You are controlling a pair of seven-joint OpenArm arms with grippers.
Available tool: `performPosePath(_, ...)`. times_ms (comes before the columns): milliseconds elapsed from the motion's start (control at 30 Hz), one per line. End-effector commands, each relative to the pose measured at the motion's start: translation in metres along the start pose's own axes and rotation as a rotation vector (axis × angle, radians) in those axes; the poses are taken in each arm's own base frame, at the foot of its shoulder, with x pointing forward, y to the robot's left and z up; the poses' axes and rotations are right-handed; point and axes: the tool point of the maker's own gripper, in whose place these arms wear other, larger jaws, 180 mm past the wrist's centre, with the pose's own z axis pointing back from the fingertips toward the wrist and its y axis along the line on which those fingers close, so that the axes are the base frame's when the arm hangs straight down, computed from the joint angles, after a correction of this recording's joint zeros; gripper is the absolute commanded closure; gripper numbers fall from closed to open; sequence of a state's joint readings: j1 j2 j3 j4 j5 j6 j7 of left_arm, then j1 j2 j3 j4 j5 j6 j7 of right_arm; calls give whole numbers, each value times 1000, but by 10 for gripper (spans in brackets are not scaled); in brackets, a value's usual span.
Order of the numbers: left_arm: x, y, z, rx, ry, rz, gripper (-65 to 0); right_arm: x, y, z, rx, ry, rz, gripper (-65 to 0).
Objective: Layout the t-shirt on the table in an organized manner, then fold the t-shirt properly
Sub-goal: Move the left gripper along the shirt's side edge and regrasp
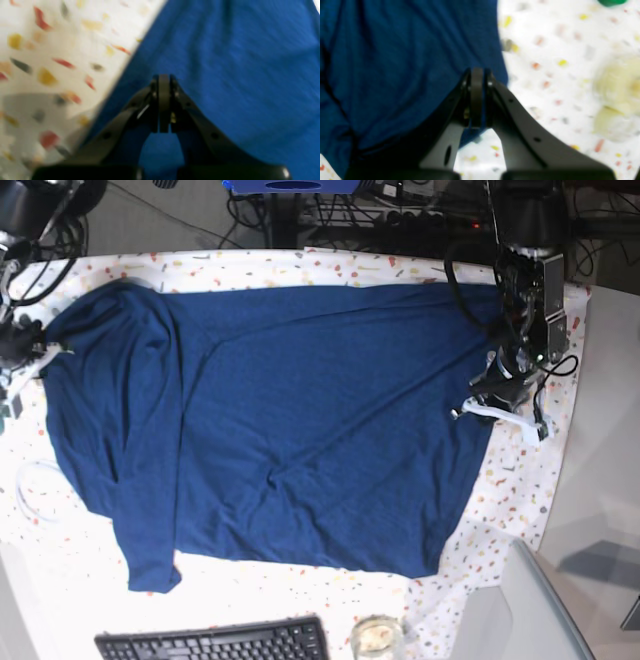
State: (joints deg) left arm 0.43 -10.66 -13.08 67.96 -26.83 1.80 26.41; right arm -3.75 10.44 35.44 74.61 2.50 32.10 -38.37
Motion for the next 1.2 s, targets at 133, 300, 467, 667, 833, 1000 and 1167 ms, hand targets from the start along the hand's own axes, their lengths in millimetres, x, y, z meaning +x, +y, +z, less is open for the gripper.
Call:
performPosePath(133,11,11,-11,60,-45,-75,0,5,-7,-7,4,4,-10,-21)
performPosePath(300,25,14,-18,79,-82,-88,0,-9,-18,-22,19,52,-50,-21)
performPosePath(467,36,18,-32,95,-80,-76,0,-4,-27,-32,24,23,-87,-21)
performPosePath(667,52,13,-39,93,-107,-62,0,19,-44,-35,6,14,-92,-21)
performPosePath(833,60,12,-36,87,-132,-50,0,32,-55,-33,-62,37,-3,-21)
performPosePath(1000,67,11,-10,67,-205,-95,0,48,-64,-18,-112,-6,43,-21)
performPosePath(1167,51,46,38,121,-221,-82,0,47,-58,10,-169,-28,114,-21)
